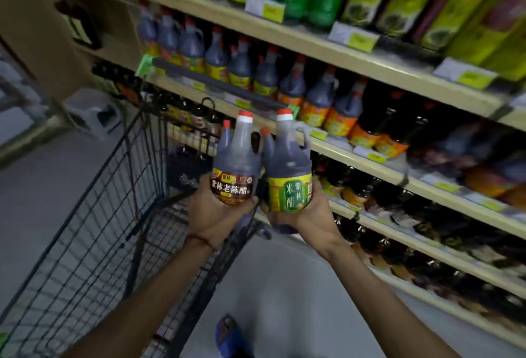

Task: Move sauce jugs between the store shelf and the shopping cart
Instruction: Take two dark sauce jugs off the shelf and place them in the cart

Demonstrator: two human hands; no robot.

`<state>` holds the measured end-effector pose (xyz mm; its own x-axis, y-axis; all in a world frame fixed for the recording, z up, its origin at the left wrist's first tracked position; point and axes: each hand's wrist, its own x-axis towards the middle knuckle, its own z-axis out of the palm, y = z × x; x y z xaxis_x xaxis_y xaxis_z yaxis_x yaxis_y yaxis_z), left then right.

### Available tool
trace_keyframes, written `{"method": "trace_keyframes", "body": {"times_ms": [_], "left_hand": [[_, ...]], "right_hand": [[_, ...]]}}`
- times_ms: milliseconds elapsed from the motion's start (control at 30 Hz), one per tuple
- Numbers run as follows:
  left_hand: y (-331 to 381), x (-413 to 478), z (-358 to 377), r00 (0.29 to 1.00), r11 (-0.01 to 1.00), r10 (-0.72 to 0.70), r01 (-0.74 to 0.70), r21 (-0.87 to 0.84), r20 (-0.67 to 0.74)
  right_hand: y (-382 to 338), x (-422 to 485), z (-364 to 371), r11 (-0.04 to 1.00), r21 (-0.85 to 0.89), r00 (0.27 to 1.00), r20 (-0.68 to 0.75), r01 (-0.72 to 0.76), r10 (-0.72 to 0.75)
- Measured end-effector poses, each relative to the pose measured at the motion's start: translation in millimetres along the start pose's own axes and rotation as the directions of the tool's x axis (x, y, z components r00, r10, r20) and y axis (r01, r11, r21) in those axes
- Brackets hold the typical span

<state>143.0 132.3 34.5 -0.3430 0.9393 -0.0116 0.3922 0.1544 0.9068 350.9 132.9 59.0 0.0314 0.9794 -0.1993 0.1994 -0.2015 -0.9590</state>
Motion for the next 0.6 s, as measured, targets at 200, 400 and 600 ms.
{"method": "trace_keyframes", "body": {"times_ms": [200,400,600], "left_hand": [[65,-37,80,0.983,0.99,0.12,-0.129,0.055,0.137],[134,-122,186,0.937,0.972,0.212,-0.232,0.041,0.278],[188,-238,304,0.861,0.951,0.295,-0.309,-0.034,0.414]], "right_hand": [[17,-43,-101,0.996,0.091,0.983,-0.183,0.013,0.004],[55,-113,-229,0.988,0.151,0.925,-0.378,0.016,0.043],[104,-202,-360,0.984,0.172,0.839,-0.541,0.035,0.065]]}}
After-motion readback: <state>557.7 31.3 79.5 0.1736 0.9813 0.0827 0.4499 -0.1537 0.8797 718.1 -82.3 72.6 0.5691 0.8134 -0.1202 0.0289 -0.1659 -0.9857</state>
